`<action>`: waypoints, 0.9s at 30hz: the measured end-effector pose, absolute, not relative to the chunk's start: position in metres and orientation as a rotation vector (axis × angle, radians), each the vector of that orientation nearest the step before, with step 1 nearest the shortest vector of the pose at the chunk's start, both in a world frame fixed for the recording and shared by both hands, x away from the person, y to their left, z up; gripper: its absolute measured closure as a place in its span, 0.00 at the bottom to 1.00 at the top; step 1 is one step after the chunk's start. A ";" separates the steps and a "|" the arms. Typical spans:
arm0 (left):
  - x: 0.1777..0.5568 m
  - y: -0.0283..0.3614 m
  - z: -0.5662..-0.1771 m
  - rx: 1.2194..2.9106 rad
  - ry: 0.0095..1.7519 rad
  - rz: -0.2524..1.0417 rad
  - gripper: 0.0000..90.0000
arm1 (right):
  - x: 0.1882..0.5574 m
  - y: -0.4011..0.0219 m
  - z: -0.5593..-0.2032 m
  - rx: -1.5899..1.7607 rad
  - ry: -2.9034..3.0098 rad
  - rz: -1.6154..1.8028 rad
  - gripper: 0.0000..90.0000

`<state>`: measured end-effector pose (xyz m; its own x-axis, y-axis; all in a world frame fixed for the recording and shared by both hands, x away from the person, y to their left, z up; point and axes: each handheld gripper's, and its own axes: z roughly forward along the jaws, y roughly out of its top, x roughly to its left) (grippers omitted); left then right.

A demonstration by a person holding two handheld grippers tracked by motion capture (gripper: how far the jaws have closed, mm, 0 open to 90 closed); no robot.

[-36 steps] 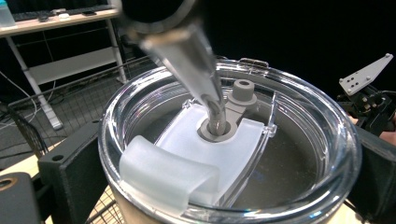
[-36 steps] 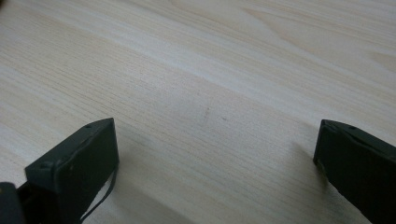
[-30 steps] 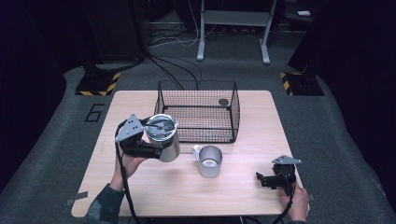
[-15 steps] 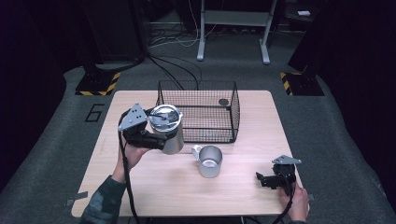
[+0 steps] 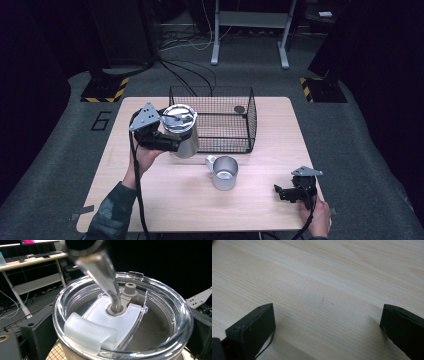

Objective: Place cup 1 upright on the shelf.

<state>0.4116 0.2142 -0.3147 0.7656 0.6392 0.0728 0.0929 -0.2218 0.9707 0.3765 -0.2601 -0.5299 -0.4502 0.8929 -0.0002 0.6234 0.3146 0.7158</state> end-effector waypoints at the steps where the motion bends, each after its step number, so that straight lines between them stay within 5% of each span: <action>1: 0.414 0.214 -0.313 1.743 0.571 0.565 0.05 | 0.377 -0.260 -0.530 1.348 2.189 0.923 0.00; 27: 0.453 0.211 -0.305 1.720 0.641 0.605 0.05 | 0.377 -0.260 -0.530 1.347 2.190 0.924 0.00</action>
<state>0.4534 0.2107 -0.3050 0.7185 0.6923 0.0672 0.1068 -0.2053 0.9729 0.3765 -0.2600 -0.5299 -0.4509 0.8926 0.0007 0.6232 0.3143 0.7161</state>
